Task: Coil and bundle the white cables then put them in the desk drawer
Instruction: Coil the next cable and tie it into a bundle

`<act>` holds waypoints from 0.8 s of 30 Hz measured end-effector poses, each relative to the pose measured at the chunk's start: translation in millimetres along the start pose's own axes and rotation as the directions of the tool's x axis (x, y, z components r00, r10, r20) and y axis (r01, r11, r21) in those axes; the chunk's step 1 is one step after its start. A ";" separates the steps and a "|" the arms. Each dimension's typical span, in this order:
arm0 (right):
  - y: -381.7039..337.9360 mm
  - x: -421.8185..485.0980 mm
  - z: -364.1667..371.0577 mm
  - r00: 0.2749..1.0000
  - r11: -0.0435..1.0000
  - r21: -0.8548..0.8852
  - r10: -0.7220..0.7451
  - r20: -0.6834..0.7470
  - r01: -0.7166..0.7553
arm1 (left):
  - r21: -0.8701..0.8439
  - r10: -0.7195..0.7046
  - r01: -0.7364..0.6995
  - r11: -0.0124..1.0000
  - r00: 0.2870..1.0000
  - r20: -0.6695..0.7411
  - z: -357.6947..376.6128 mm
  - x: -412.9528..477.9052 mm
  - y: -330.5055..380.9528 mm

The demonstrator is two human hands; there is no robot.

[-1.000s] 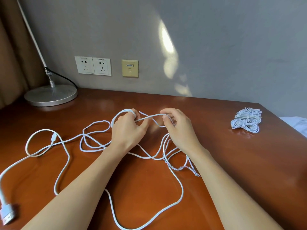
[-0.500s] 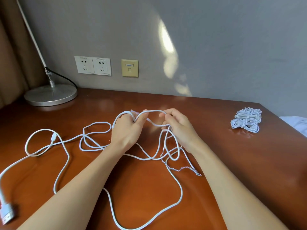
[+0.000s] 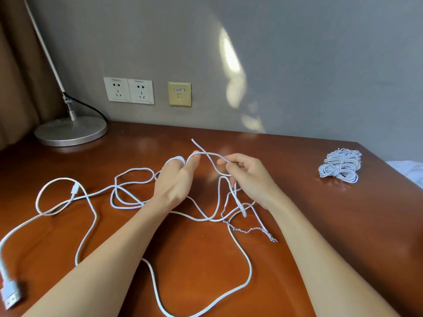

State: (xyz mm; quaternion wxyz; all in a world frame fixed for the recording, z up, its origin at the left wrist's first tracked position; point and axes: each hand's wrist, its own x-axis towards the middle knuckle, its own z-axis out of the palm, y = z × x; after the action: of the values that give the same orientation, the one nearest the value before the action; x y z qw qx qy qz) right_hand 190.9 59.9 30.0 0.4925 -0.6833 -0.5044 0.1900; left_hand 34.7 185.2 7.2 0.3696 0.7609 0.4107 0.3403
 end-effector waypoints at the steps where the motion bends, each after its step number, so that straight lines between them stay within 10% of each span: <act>1: 1.1 0.6 0.3 1.000 1.000 -0.013 -0.005 -0.005 0.005 | -0.039 0.004 -0.003 0.999 1.000 0.021 0.2 0.6 -1.3; 10: 11.7 2.9 2.4 0.977 0.986 -0.148 -0.107 -0.183 0.080 | -0.499 0.118 0.104 0.860 0.912 0.393 -1.4 -7.6 13.1; 17: 12.1 2.0 4.0 0.996 0.970 -0.229 -0.089 -0.005 0.085 | -0.813 0.158 0.420 0.403 0.843 0.514 -9.1 -3.1 15.1; 24: 13.6 1.4 4.9 0.991 0.935 -0.348 -0.032 0.129 0.076 | -0.892 0.192 0.435 -0.121 0.892 0.409 -17.4 4.9 6.4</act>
State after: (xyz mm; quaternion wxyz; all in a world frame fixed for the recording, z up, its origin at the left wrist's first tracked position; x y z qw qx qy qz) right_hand 194.6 63.4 16.4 0.3360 -0.7334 -0.5778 0.1241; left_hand 24.9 192.0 22.2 0.9168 0.2358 0.0010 0.3222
